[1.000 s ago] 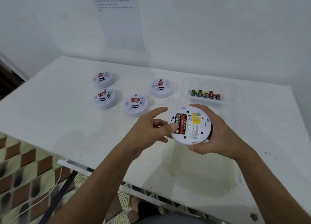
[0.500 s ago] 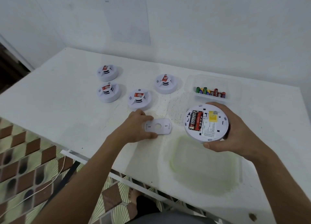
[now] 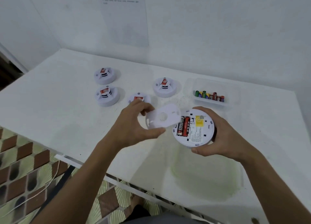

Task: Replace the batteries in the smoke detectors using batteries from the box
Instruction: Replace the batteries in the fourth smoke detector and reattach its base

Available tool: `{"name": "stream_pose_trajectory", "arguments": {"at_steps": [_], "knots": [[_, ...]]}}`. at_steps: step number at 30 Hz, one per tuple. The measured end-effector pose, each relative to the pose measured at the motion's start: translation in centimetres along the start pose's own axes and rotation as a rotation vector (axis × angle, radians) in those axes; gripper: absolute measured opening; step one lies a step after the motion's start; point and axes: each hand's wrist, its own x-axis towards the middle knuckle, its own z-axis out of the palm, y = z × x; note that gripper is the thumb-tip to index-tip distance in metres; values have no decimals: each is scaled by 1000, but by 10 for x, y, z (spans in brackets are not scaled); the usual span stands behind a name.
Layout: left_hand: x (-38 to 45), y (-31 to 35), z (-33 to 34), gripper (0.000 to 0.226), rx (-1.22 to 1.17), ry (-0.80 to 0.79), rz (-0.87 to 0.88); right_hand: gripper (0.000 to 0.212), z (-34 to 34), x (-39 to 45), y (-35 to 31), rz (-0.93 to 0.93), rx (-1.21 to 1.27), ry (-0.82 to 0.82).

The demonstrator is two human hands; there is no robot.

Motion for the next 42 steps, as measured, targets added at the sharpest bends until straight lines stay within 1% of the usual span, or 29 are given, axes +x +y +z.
{"name": "stream_pose_trajectory", "arguments": {"at_steps": [3, 6, 10, 15, 21, 23, 26, 28, 31, 35, 40, 42], "knots": [[11, 19, -16, 53, -13, -122, 117, 90, 17, 16, -10, -22, 16, 42], [24, 19, -26, 53, 21, -233, 150, 88, 34, 32, -19, -45, 15, 63], [35, 3, -43, 58, 21, -255, 158, 90, 51, 47, -25, -43, 30, 102], [43, -18, -61, 66, -28, -311, 122, 92, 71, 63, -27, -21, 8, 119], [52, -37, -77, 66, -21, -399, 116, 92, 93, 76, -28, -3, 0, 174], [54, -41, -82, 65, -73, -445, 96, 92, 98, 79, -29, -1, 10, 200], [55, -50, -88, 65, -271, -557, 6, 92, 105, 84, -30, 6, 39, 222], [55, -57, -93, 64, -362, -613, -28, 93, 109, 86, -30, 16, 46, 228], [58, -66, -96, 62, -421, -617, -14, 92, 114, 88, -32, 15, 48, 235], [60, -69, -98, 59, -410, -597, 46, 91, 119, 93, -36, 8, 34, 211], [54, -70, -97, 58, -450, -482, 27, 91, 130, 97, -40, -20, 32, 277], [51, -73, -94, 60, -477, -446, 39, 91, 132, 98, -40, -29, 25, 279]]}}
